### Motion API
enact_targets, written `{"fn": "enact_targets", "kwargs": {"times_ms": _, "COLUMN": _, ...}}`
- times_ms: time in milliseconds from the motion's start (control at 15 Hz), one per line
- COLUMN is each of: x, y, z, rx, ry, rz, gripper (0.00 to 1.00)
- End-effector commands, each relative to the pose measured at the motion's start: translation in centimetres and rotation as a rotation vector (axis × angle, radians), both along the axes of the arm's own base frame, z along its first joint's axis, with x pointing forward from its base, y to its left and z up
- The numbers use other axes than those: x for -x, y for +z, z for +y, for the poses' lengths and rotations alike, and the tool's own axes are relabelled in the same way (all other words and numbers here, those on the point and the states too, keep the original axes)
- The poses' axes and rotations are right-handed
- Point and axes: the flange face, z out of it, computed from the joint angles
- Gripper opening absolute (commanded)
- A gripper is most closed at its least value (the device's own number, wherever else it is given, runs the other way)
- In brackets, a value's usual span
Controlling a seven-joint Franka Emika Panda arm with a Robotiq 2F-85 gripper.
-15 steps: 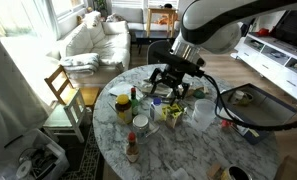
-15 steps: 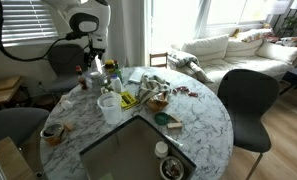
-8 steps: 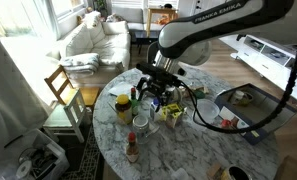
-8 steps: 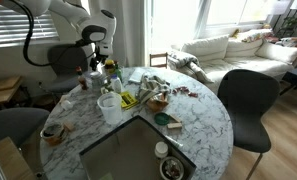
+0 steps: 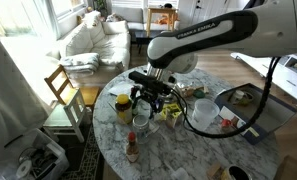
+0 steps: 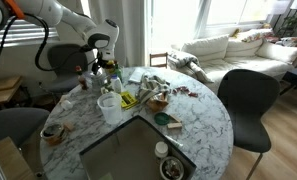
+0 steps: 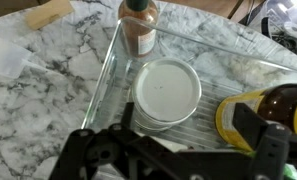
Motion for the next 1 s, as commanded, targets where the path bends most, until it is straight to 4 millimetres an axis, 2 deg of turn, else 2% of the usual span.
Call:
{"fn": "enact_targets", "kwargs": {"times_ms": 0, "x": -0.7, "y": -1.5, "z": 0.1, "rx": 0.005, "ry": 0.013, "rz": 0.042, "gripper": 1.0}}
{"fn": "enact_targets", "kwargs": {"times_ms": 667, "x": -0.3, "y": -3.2, "z": 0.3, "rx": -0.018, "ry": 0.052, "rz": 0.115, "gripper": 0.96}}
{"fn": "enact_targets", "kwargs": {"times_ms": 733, "x": -0.3, "y": -3.3, "z": 0.3, "rx": -0.024, "ry": 0.051, "rz": 0.113, "gripper": 0.94}}
{"fn": "enact_targets", "kwargs": {"times_ms": 867, "x": -0.3, "y": -3.3, "z": 0.5, "rx": -0.03, "ry": 0.052, "rz": 0.108, "gripper": 0.69}}
{"fn": "enact_targets", "kwargs": {"times_ms": 933, "x": -0.4, "y": -3.3, "z": 0.5, "rx": -0.031, "ry": 0.051, "rz": 0.105, "gripper": 0.68}}
